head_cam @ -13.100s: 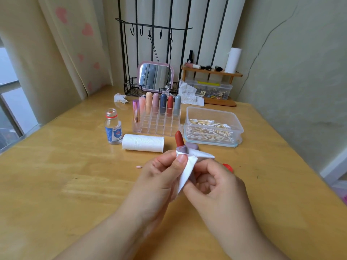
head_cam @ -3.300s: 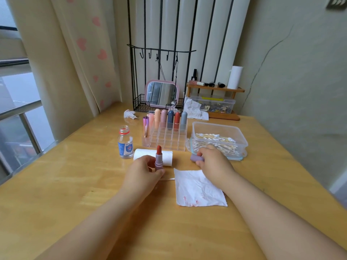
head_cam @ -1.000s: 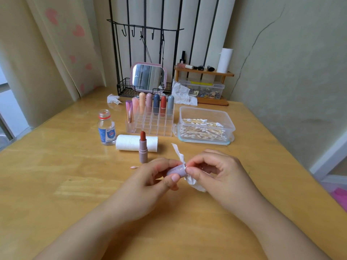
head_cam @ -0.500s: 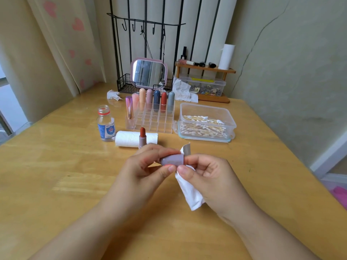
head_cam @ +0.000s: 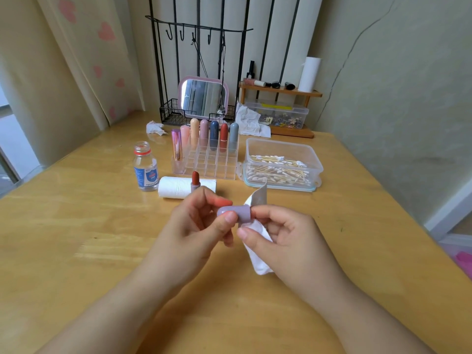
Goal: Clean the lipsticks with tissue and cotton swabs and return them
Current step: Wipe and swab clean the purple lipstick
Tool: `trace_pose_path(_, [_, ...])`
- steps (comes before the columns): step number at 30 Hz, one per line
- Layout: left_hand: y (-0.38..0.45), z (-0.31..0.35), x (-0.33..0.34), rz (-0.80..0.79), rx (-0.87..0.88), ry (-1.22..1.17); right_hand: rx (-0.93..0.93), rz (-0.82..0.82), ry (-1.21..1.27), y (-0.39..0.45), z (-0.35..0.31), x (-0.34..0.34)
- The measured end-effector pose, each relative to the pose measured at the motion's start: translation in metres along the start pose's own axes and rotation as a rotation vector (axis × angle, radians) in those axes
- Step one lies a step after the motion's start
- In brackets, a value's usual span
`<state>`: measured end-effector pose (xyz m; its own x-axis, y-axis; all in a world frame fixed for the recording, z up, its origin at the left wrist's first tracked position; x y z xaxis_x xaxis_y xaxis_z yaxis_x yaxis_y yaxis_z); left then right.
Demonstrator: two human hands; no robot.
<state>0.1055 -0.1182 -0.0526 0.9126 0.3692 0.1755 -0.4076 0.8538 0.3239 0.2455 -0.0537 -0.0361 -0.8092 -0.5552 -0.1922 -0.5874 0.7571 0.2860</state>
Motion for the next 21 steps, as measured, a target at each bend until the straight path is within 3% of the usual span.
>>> trace_pose_path(3, [-0.001,0.0,-0.001,-0.005,0.084,0.071,0.104,-0.069,0.242,0.0,-0.002,0.003])
trace_pose_path(6, [0.0,0.001,0.001,-0.025,0.049,-0.003,0.104,-0.034,0.283,0.002,-0.004,0.0])
trace_pose_path(8, [0.001,0.0,0.002,-0.025,-0.051,-0.068,0.024,0.053,0.148,0.002,-0.003,-0.004])
trace_pose_path(11, [0.002,-0.001,0.005,-0.061,-0.227,-0.084,-0.293,0.209,-0.344,0.003,-0.004,-0.009])
trace_pose_path(14, [0.002,-0.001,0.004,-0.059,-0.2,-0.041,-0.446,0.201,-0.522,0.002,0.0,-0.007])
trace_pose_path(16, [0.002,0.001,0.002,-0.054,-0.136,-0.076,-0.268,0.17,-0.362,0.001,0.001,-0.006])
trace_pose_path(18, [0.002,0.003,0.001,-0.056,-0.079,-0.089,-0.026,0.073,-0.026,0.001,-0.002,-0.003])
trace_pose_path(21, [0.001,0.005,0.003,-0.048,-0.038,-0.089,0.033,-0.003,0.165,0.0,-0.006,-0.004])
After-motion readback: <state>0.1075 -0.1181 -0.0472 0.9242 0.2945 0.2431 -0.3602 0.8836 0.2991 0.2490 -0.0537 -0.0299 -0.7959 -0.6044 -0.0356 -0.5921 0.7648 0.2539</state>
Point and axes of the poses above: each hand's wrist, its own y-axis towards the middle knuckle, its own x-axis out of the palm, z = x × y, the point moved 2 cm from there along y, towards the middle knuckle, and after that the axes turned 5 degrees about z, right-handed, at the moved point
